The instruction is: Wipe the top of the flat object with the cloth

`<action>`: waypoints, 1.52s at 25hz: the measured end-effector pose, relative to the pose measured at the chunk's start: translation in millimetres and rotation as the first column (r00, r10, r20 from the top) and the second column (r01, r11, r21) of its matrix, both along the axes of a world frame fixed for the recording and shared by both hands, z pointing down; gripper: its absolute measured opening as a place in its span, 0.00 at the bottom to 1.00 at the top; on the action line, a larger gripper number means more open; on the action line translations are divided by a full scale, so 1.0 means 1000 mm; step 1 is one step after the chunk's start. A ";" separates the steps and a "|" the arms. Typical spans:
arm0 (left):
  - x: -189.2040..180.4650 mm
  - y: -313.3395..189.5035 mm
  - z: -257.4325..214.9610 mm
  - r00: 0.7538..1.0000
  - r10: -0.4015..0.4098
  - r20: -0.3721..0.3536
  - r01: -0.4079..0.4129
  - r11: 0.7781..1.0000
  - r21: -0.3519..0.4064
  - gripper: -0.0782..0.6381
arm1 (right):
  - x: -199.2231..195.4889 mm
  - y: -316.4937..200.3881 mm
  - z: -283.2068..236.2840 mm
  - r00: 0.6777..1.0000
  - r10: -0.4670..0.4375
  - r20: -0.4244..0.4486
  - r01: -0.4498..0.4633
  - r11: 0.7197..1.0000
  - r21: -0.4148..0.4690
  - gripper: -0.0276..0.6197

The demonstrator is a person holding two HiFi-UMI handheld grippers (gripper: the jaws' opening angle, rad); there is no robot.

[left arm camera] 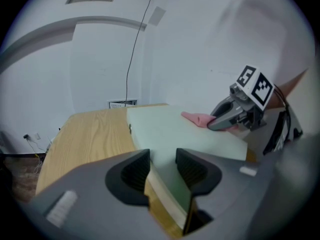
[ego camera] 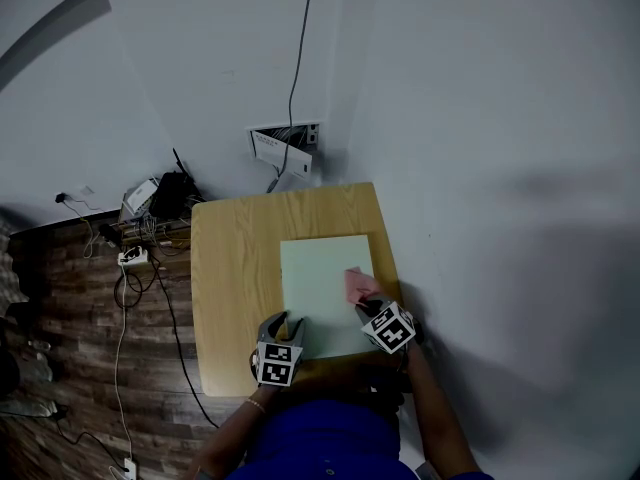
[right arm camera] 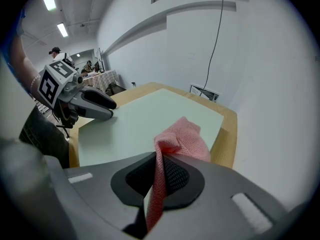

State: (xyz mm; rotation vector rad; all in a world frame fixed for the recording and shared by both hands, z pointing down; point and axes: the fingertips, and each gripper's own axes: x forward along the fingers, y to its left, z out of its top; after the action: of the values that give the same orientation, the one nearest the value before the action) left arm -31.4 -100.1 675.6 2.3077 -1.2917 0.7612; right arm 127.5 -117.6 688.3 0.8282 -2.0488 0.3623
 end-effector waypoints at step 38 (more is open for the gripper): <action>0.004 0.069 0.007 0.944 0.326 0.053 -0.317 0.939 -0.137 0.40 | -0.094 0.027 -0.068 0.978 -0.104 0.179 0.075 0.984 0.162 0.06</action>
State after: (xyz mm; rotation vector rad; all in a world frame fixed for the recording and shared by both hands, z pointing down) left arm -27.9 -31.3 682.8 2.4347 -0.8716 1.0127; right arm 33.4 -91.1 619.8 0.8163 -2.3047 0.2406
